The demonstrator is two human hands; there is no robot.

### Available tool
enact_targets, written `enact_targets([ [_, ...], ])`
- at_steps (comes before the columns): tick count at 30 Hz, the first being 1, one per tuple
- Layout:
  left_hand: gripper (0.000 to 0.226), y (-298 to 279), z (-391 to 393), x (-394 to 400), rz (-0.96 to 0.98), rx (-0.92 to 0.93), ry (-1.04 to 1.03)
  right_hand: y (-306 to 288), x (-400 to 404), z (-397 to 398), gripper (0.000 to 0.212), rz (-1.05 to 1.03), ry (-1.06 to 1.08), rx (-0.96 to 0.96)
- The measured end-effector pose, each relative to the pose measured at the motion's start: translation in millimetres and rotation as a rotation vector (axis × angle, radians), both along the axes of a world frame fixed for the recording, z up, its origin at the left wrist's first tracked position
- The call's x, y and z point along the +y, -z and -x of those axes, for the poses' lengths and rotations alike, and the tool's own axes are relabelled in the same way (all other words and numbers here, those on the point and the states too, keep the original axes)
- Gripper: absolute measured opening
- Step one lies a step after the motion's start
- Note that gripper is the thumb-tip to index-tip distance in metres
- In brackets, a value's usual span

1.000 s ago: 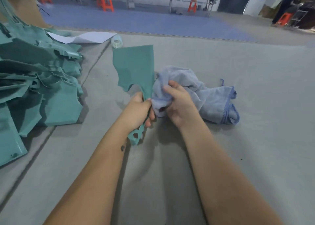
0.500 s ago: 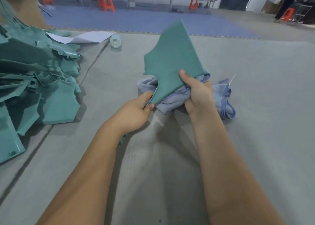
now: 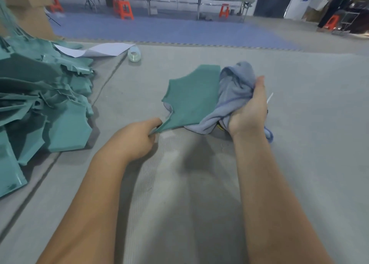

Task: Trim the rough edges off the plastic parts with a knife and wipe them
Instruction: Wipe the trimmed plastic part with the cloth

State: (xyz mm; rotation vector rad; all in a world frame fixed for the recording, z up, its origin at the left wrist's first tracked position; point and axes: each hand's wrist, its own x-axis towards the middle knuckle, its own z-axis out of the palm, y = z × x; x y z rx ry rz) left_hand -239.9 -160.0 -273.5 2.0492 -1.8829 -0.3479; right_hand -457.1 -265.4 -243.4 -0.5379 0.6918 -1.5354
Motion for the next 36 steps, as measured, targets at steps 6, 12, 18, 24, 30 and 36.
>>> enact_targets([
  [6, 0.013, 0, 2, -2, -0.010, -0.055, -0.067, -3, 6, -18, 0.022, 0.319, -0.189, 0.342],
  [12, 0.039, 10, 23, -11, 0.160, -0.161, -0.115, 12, 7, -18, 0.026, 0.421, -0.171, 0.320],
  [18, 0.043, 14, 14, -14, 0.147, -0.066, -0.170, 20, 10, -13, 0.029, 0.351, -0.231, 0.294],
  [24, 0.041, 12, 10, -13, 0.117, -0.010, -0.144, 26, 10, -15, 0.015, 0.314, -0.133, 0.450],
  [30, 0.039, 13, 10, -12, 0.120, -0.057, -0.031, 12, 3, -21, 0.046, -0.065, 0.073, 0.460],
  [36, 0.042, 11, 7, -11, 0.185, 0.134, -0.075, 10, 7, -2, 0.045, -0.035, -0.038, 0.127],
])
